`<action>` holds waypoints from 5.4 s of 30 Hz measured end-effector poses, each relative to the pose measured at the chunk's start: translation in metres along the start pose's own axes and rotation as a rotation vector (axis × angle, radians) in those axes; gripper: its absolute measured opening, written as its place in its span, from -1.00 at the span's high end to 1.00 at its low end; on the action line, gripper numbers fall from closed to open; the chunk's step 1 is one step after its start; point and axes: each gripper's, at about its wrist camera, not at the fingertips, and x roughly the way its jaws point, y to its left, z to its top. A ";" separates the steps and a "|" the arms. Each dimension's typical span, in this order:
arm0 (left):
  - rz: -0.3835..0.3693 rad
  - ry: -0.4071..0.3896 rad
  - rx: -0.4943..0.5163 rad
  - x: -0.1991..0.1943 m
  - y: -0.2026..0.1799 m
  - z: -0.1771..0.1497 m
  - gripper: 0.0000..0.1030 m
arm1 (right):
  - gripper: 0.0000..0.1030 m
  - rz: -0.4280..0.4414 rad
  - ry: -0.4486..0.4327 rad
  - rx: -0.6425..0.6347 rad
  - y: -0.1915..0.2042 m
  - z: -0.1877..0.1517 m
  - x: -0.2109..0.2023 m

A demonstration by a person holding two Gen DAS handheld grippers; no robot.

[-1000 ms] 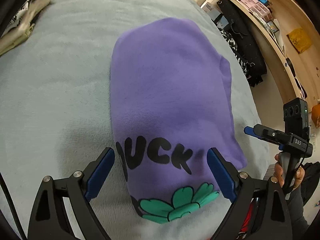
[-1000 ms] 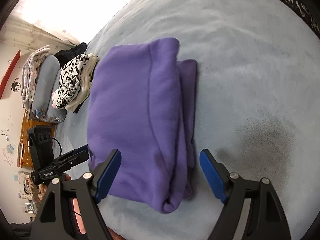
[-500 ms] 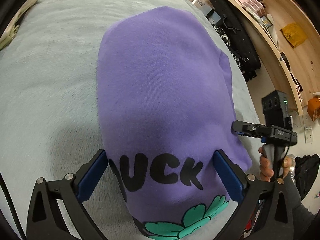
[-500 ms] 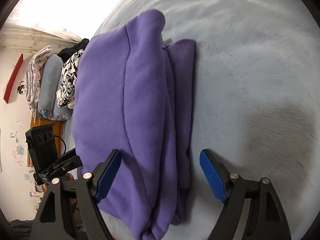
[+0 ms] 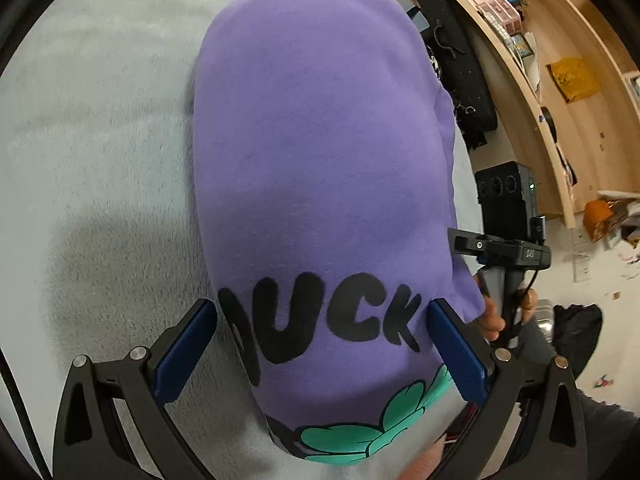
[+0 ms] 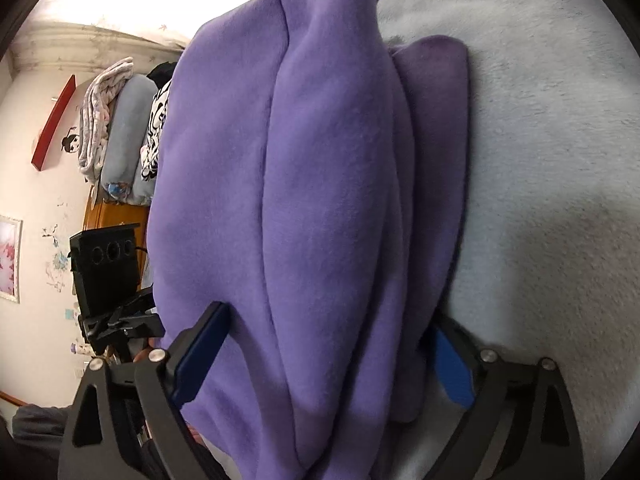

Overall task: Fold large clothes
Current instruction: 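Grasp the folded hoodie from both sides with both grippers and lift it, then carry the folded hoodie with both grippers toward the stack of folded clothes, then lower the hoodie onto the clothes stack and open both grippers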

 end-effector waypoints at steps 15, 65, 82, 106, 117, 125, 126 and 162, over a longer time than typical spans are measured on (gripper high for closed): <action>-0.106 -0.038 0.014 0.039 -0.017 0.023 -0.99 | -0.99 -0.033 -0.079 -0.045 0.009 -0.005 0.010; 0.278 -0.420 0.126 -0.432 0.075 0.079 -0.83 | 0.13 0.099 -0.290 -0.437 0.472 0.111 0.150; 0.372 -0.349 0.127 -0.446 0.253 0.277 -0.85 | 0.12 0.119 -0.284 -0.359 0.457 0.280 0.299; 0.668 -0.556 0.279 -0.463 0.234 0.225 -0.99 | -0.15 -0.099 -0.414 -0.452 0.475 0.260 0.259; 0.890 -0.573 0.280 -0.425 0.205 0.262 0.18 | 0.45 -0.301 -0.442 -0.527 0.510 0.281 0.308; 0.905 -0.597 0.225 -0.419 0.233 0.270 -0.40 | 0.73 -0.358 -0.405 -0.490 0.480 0.304 0.321; 0.870 -0.607 0.189 -0.423 0.241 0.270 -0.44 | 0.73 -0.357 -0.403 -0.490 0.479 0.306 0.322; 0.810 -0.488 -0.083 -0.403 0.149 0.141 -0.99 | 0.26 -0.673 -0.206 -0.345 0.471 0.170 0.217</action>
